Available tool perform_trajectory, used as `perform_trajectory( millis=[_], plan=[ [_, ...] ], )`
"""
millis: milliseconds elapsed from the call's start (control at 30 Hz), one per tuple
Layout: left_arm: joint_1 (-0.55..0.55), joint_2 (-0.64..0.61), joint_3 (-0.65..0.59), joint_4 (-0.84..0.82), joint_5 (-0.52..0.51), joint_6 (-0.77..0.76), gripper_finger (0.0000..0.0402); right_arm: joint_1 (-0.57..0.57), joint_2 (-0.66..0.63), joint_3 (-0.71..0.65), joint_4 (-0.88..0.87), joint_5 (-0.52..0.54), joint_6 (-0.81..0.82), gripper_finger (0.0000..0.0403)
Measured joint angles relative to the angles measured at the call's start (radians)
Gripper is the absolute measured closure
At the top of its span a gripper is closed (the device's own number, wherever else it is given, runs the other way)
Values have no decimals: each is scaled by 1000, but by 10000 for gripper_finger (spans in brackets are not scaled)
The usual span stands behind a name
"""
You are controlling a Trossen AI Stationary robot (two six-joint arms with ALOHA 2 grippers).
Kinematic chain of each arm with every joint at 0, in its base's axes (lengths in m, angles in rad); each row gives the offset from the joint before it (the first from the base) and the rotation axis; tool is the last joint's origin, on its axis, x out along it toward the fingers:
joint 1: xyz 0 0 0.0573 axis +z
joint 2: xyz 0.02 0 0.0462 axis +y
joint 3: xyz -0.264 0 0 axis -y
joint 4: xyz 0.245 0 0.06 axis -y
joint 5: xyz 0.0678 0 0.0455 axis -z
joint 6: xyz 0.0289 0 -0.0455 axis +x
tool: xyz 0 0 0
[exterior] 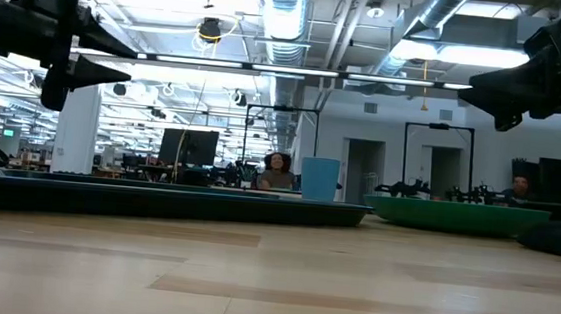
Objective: Pick and place plate/cup/fork/spoon on tray
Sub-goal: Put the green plate on the bottom left of the black tray
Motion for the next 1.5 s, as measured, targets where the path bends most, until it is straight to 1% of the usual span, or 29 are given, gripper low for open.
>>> perform_trajectory(
  millis=[133,200,300,333,367,467,567,667,733,833,933,967,1000,1100,1167,1233,1367,1433,1500],
  plan=[
    [0,0,0,0,-79,-43,237,3,0,0,4,1,17,209],
    [0,0,1,1,-99,-57,237,3,0,0,38,6,127,209],
    [0,0,1,1,-105,-64,237,3,0,0,72,10,382,208],
    [0,0,1,1,-105,-61,237,3,0,0,72,11,444,208],
    [0,0,1,1,-105,-54,237,2,0,0,72,11,483,207],
    [0,0,2,1,-106,-45,237,0,0,0,75,11,532,204],
    [0,0,3,7,-112,-91,237,0,0,0,90,21,652,204],
    [0,0,3,44,-85,-175,237,0,1,0,127,116,741,205],
    [0,0,3,95,-64,-205,237,0,0,0,219,202,754,204],
    [0,0,3,197,-40,-189,237,0,0,0,402,330,729,204],
    [0,0,5,311,-37,-138,237,0,0,0,565,398,667,206],
    [0,0,7,336,-47,-133,237,-1,0,2,603,412,635,207],
    [0,0,12,347,-56,-133,236,-1,-1,10,604,436,623,208],
    [0,2,50,344,-61,-135,230,-1,1,93,463,518,640,209],
    [0,16,79,341,-55,-134,220,-1,19,190,285,559,650,208],
    [0,37,116,338,-40,-110,207,-1,64,300,79,604,653,207],
    [0,110,210,338,-27,-39,172,-1,223,536,-287,687,734,206],
    [0,160,262,330,-33,-4,155,-1,317,647,-473,697,777,206],
    [1,213,314,301,-59,8,142,-1,422,743,-639,696,827,206]
  ],
)
